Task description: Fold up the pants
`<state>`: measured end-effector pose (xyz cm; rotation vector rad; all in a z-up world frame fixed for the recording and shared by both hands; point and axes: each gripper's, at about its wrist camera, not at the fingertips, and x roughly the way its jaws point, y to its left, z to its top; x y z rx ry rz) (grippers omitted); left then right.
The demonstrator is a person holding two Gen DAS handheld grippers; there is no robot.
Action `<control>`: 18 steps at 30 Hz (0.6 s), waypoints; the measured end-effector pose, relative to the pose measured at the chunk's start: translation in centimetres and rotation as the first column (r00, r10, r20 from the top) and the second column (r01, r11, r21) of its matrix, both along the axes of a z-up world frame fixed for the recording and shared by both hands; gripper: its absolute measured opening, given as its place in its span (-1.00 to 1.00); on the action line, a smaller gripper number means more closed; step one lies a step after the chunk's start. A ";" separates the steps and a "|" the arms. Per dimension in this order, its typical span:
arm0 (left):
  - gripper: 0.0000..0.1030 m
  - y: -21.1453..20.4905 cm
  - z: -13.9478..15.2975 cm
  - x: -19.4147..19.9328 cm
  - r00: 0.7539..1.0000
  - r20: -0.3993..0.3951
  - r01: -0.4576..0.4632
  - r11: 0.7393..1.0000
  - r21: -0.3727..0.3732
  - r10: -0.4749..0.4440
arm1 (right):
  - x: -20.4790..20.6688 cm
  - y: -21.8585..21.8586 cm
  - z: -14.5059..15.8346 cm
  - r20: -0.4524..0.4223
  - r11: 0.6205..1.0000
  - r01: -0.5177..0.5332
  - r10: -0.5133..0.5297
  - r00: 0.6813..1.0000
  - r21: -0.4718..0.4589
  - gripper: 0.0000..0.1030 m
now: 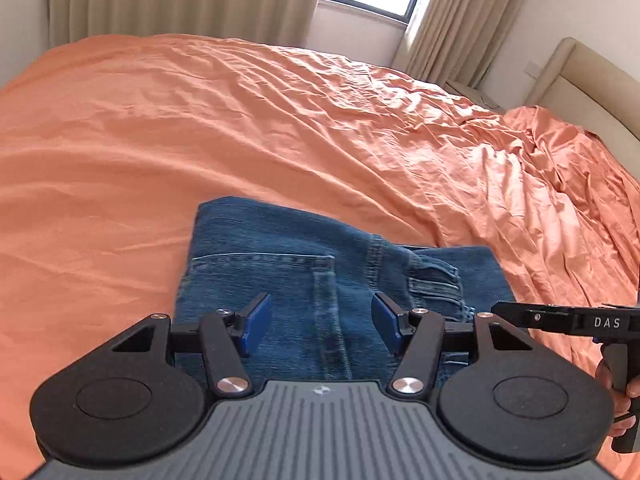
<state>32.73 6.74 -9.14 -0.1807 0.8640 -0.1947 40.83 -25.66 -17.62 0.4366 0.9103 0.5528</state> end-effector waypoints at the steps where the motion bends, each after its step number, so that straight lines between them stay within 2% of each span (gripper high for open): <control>1: 0.31 0.8 -0.3 0.3 1.000 -0.001 -0.016 1.000 -0.005 0.016 | 0.9 0.6 -0.5 -0.011 1.000 0.003 -0.003 1.000 -0.004 -0.24; 4: 0.31 2.9 -1.4 1.1 0.999 -0.007 -0.043 0.998 -0.039 0.043 | 3.4 2.1 -2.5 -0.068 1.000 0.008 -0.009 0.998 -0.015 -0.23; 9: 0.30 4.8 -3.3 1.8 0.998 -0.033 -0.055 0.996 -0.065 0.053 | 5.0 2.7 -4.6 -0.122 0.996 0.065 -0.058 0.991 0.053 -0.25; 11: 0.28 5.1 -3.7 1.8 0.998 -0.033 -0.054 0.996 -0.070 0.052 | 4.7 3.0 -3.5 -0.071 0.997 0.068 -0.066 0.995 0.025 -0.66; 15: 0.23 5.4 -3.8 1.7 0.998 -0.028 -0.058 0.994 -0.096 0.056 | 2.4 3.5 1.2 0.053 1.000 0.025 -0.025 0.998 -0.002 -0.80; 18: 0.20 5.5 -3.2 1.3 0.999 -0.008 -0.054 0.991 -0.122 0.053 | 0.5 2.2 5.1 0.066 0.995 0.005 -0.012 0.998 0.096 -0.82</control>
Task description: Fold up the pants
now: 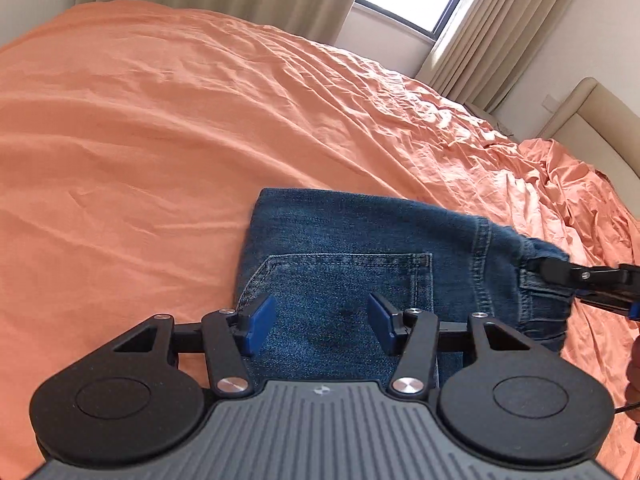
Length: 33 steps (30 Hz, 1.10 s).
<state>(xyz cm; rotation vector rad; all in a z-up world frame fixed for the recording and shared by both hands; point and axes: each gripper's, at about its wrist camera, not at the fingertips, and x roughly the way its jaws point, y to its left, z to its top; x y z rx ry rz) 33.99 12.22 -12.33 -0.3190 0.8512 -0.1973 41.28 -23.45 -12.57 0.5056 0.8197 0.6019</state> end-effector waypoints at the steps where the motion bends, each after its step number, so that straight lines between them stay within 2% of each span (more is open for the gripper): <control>1: 0.20 0.0 0.3 -0.3 1.000 0.010 0.004 1.000 -0.008 -0.004 | -0.5 -0.3 0.9 -0.002 1.000 -0.009 0.009 1.000 0.017 -0.82; 4: 0.20 0.0 1.4 -1.0 0.999 0.029 0.013 1.000 -0.016 -0.012 | -1.2 -1.1 1.4 -0.045 1.000 -0.003 0.004 0.999 0.010 -0.82; 10: 0.20 0.2 2.9 -2.2 1.000 0.022 -0.001 1.000 0.013 0.000 | -0.4 -2.7 -4.8 -0.213 0.994 0.112 -0.114 0.970 -0.020 -0.83; 13: 0.20 0.2 3.0 -2.3 1.000 0.013 -0.006 1.000 0.029 0.006 | 0.4 -3.0 -7.9 -0.294 0.988 0.148 -0.154 0.943 -0.043 -0.82; 16: 0.20 0.2 2.9 -2.2 1.000 0.001 -0.009 0.999 0.034 0.009 | 0.4 -3.7 -9.2 -0.325 0.984 0.178 -0.175 0.930 -0.019 -0.81; 19: 0.20 0.1 2.4 -2.1 1.000 -0.013 -0.004 0.999 0.038 0.004 | 0.2 -4.0 -9.0 -0.332 0.983 0.182 -0.172 0.928 0.000 -0.65; 22: 0.20 0.1 2.0 -1.9 1.000 -0.008 -0.002 1.000 0.025 0.002 | -0.2 -4.2 -8.9 -0.320 0.985 0.174 -0.170 0.932 -0.019 -0.31; 25: 0.20 0.2 1.6 -1.9 1.000 -0.013 -0.014 1.000 0.004 0.014 | -0.2 -4.2 -10.4 -0.346 0.986 0.160 -0.137 0.928 0.038 -0.29; 28: 0.20 0.2 1.5 -1.8 0.999 -0.033 -0.013 1.000 0.013 0.013 | 0.5 -4.0 -12.4 -0.393 0.974 0.178 -0.112 0.913 0.137 -0.32; 29: 0.20 0.1 1.7 -1.9 0.999 -0.034 -0.014 1.000 0.020 0.014 | 0.6 -3.9 -12.7 -0.395 0.970 0.192 -0.120 0.911 0.149 -0.51; 30: 0.20 0.0 1.9 -1.9 0.999 -0.035 -0.015 0.999 0.029 0.016 | 0.7 -3.8 -12.8 -0.396 0.969 0.196 -0.122 0.910 0.153 -0.58; 31: 0.20 0.0 2.1 -2.0 0.999 -0.032 -0.014 0.999 0.040 0.015 | 0.7 -3.5 -12.4 -0.387 0.971 0.191 -0.124 0.914 0.140 -0.64; 33: 0.20 -0.1 2.6 -2.1 1.000 -0.016 -0.015 0.998 0.056 0.016 | 0.8 -2.3 -10.0 -0.319 0.991 0.126 -0.106 0.942 0.045 -0.70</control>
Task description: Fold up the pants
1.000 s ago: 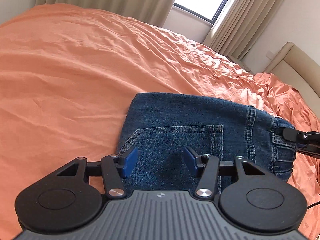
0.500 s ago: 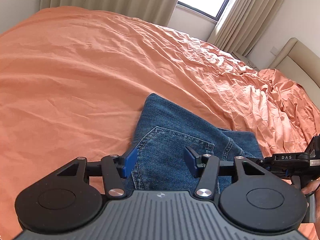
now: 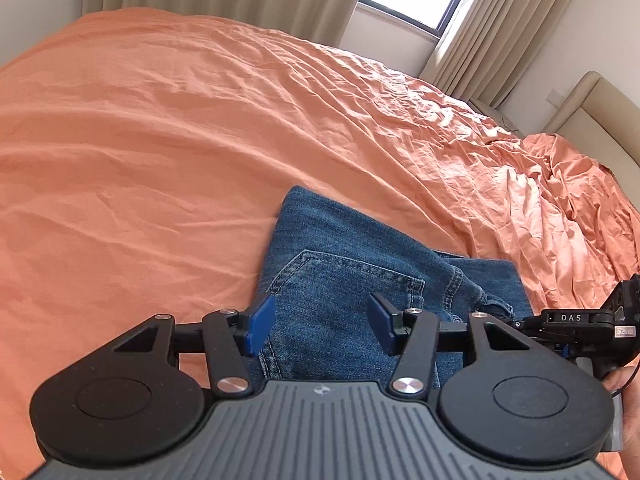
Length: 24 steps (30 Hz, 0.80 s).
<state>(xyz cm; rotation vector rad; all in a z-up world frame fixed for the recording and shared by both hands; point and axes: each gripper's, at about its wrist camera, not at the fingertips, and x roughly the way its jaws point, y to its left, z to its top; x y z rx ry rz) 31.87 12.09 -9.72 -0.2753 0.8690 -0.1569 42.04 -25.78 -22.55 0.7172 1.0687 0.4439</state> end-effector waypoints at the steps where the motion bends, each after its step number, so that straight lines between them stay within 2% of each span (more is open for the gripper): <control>1: 0.20 0.0 0.2 0.0 1.000 0.006 -0.003 1.000 0.006 0.003 | 0.1 0.7 1.4 0.026 0.998 -0.030 0.032 0.999 -0.058 -0.72; 3: 0.11 0.2 0.3 0.0 1.000 0.013 -0.025 0.999 0.019 0.025 | 0.4 2.2 5.2 0.087 0.984 -0.093 0.107 0.990 -0.153 -0.73; 4: 0.04 0.3 0.3 0.0 0.999 0.014 -0.036 0.999 0.023 0.036 | 0.5 2.8 7.2 0.121 0.980 -0.116 0.137 0.983 -0.163 -0.74; 7: 0.01 0.3 0.5 -0.2 0.998 0.022 -0.055 0.998 0.002 0.055 | 0.9 3.5 13.3 0.215 0.977 -0.155 0.184 0.959 -0.143 -0.74; 9: 0.01 0.2 0.8 -0.3 0.997 0.045 -0.058 0.998 -0.017 0.058 | 0.9 3.3 16.6 0.297 0.966 -0.156 0.214 0.931 -0.207 -0.74; 10: 0.01 0.1 1.0 -0.3 0.997 0.053 -0.058 0.998 -0.028 0.060 | 1.2 3.0 17.1 0.312 0.958 -0.141 0.217 0.925 -0.248 -0.75; 12: 0.01 -0.3 1.0 -0.2 0.998 0.053 -0.044 0.998 -0.048 0.046 | 3.1 1.3 15.6 0.249 0.942 -0.077 0.164 0.954 -0.325 -0.75; 15: 0.01 -1.2 0.5 0.0 0.998 0.053 -0.015 0.999 -0.043 0.017 | 4.8 -2.0 10.0 0.123 0.922 -0.018 0.071 0.990 -0.387 -0.75; 16: 0.01 -1.5 0.2 0.1 0.999 0.048 -0.003 0.999 -0.037 0.005 | 4.9 -3.4 7.6 0.067 0.922 -0.008 0.037 0.997 -0.387 -0.75; 18: 0.01 -2.0 -0.4 0.4 0.999 0.035 0.019 0.999 -0.029 -0.018 | 4.6 -6.0 4.2 0.017 0.953 0.037 -0.034 0.999 -0.302 -0.75; 20: 0.01 -2.4 -1.0 0.7 0.999 0.024 0.035 0.999 -0.031 -0.034 | 4.5 -7.2 3.1 0.005 0.969 0.063 -0.064 0.998 -0.237 -0.75; 24: 0.01 -2.7 -1.6 0.9 0.998 0.020 0.056 0.998 -0.033 -0.056 | 4.9 -7.4 2.0 -0.017 0.966 0.031 -0.037 0.999 -0.255 -0.74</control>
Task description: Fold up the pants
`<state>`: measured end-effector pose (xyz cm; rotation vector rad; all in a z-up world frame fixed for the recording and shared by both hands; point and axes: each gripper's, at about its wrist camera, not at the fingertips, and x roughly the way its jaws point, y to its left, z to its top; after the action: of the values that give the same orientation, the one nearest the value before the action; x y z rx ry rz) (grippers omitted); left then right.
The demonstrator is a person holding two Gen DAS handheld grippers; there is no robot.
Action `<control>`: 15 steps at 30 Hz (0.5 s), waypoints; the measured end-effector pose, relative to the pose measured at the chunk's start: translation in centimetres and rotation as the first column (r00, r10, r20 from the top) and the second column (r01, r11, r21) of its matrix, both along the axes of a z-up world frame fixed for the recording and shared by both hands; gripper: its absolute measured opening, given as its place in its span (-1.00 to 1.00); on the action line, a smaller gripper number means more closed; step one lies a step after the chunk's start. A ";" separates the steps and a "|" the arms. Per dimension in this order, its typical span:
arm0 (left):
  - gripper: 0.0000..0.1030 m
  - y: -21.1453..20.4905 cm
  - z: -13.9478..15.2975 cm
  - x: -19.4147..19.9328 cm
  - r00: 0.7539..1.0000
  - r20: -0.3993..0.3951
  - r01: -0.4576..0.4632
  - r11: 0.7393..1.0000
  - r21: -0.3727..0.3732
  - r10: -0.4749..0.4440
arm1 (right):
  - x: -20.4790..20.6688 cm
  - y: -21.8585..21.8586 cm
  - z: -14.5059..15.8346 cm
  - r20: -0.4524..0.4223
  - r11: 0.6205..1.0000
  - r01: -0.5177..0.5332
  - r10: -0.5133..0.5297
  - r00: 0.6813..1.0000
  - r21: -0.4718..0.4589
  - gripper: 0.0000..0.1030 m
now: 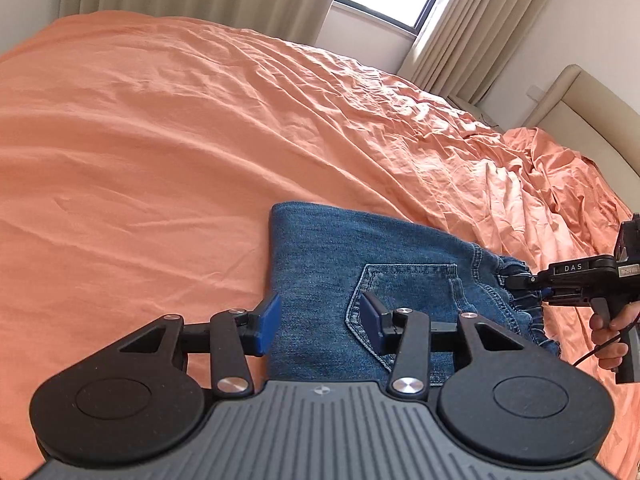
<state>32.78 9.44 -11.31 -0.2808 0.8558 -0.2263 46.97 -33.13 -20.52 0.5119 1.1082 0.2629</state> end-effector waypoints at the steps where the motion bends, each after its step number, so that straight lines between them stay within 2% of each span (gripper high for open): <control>1: 0.01 0.0 -0.1 0.0 1.000 -0.003 -0.001 1.000 -0.004 0.001 | 0.1 -0.1 -0.5 -0.016 1.000 0.004 -0.003 1.000 0.001 -0.72; 3: 0.01 0.1 -0.2 -0.3 1.000 -0.014 0.004 1.000 -0.012 -0.005 | 0.6 0.0 -1.6 -0.033 1.000 0.023 -0.023 0.999 0.001 -0.61; 6: 0.02 0.1 0.1 -1.0 0.999 -0.023 0.038 0.999 0.012 -0.038 | 0.2 0.0 -0.9 -0.014 1.000 0.023 -0.023 1.000 -0.009 -0.45; 8: 0.07 0.0 0.4 -1.9 0.997 -0.019 0.073 0.996 0.054 -0.072 | -1.1 0.0 0.5 0.040 0.998 0.027 -0.024 0.999 -0.056 -0.31; 13: 0.22 -0.8 0.4 -5.6 0.983 -0.028 0.184 0.974 0.131 -0.181 | -7.8 0.1 2.9 0.199 0.995 0.051 -0.033 0.979 -0.088 -0.31; 15: 0.24 -1.6 0.2 -7.3 0.971 -0.042 0.240 0.951 0.193 -0.236 | -11.2 0.4 3.2 0.275 0.986 0.109 -0.070 0.959 -0.126 -0.30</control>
<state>25.44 7.80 -11.10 0.0065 0.9232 -0.3619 35.72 -32.74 -17.27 0.3870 0.8284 0.1681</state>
